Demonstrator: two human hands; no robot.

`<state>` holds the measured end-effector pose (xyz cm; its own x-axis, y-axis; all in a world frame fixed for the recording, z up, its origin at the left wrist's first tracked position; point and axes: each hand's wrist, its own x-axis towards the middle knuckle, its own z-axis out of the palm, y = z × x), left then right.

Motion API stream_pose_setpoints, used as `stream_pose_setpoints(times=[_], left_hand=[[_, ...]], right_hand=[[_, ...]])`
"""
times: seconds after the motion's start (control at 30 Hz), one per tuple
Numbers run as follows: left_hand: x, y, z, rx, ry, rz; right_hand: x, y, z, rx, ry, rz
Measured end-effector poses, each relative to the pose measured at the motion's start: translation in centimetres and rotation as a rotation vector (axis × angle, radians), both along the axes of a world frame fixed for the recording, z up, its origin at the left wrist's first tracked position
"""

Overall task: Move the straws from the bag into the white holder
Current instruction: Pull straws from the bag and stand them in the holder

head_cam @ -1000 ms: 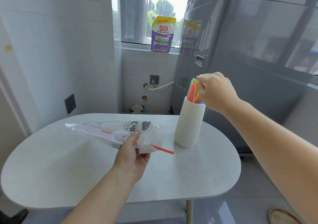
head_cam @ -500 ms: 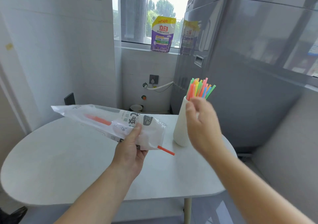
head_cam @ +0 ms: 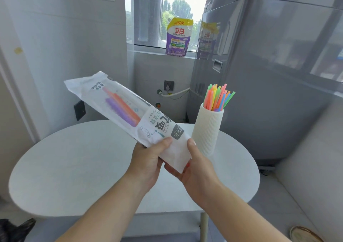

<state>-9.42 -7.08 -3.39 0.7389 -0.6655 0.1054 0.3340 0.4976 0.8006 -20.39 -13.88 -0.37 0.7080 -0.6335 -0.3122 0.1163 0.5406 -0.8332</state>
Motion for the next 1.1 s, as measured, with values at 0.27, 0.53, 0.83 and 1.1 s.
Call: stream_pose_setpoints(times=[0.27, 0.53, 0.83, 1.1], left_hand=[[-0.1, 0.0, 0.3, 0.035, -0.099, -0.059], [0.0, 0.1, 0.9, 0.090, -0.188, -0.001], [-0.2, -0.2, 0.7, 0.122, -0.235, -0.017], [0.0, -0.2, 1.3, 0.127, -0.213, 0.082]], right_hand=[[-0.7, -1.0, -1.2, 0.067, 0.032, 0.055], [-0.1, -1.8, -2.2, 0.196, 0.024, 0.051], [0.0, -2.6, -2.7, 0.165, -0.008, 0.068], [0.0, -2.4, -2.9, 0.140, -0.007, 0.105]])
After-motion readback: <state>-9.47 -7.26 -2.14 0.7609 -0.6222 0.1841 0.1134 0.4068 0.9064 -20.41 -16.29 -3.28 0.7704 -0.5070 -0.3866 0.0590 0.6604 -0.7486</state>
